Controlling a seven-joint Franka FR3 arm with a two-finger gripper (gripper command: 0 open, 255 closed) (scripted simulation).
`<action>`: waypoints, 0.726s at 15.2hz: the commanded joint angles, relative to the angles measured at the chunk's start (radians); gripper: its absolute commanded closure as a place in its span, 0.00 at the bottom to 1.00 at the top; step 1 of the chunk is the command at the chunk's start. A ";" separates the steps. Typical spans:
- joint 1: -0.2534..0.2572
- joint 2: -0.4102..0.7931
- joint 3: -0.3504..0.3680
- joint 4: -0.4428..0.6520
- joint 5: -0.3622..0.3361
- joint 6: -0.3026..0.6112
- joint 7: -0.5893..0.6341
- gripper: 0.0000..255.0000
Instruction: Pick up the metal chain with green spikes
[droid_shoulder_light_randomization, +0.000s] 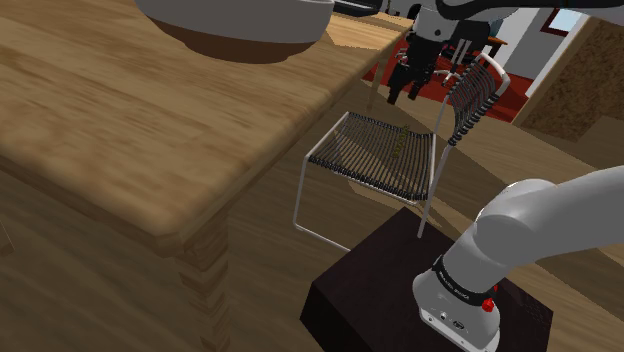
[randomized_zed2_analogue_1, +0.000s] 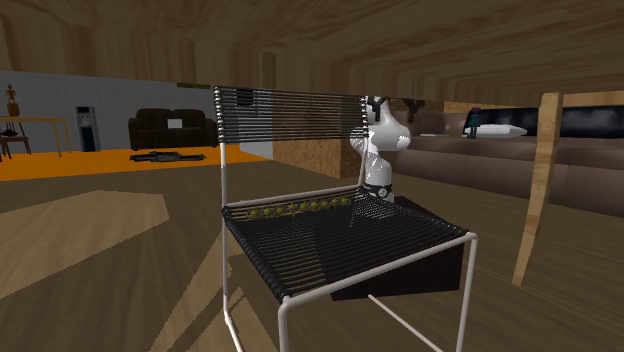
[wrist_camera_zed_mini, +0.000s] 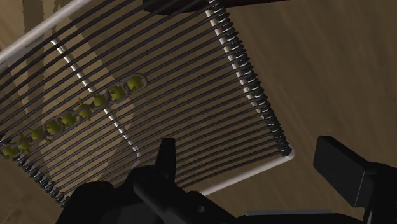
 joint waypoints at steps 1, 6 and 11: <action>-0.021 0.051 -0.036 0.003 0.003 0.042 0.003 0.00; -0.064 0.186 -0.122 0.033 0.029 0.129 0.003 0.00; -0.100 0.330 -0.207 0.075 0.082 0.205 -0.010 0.00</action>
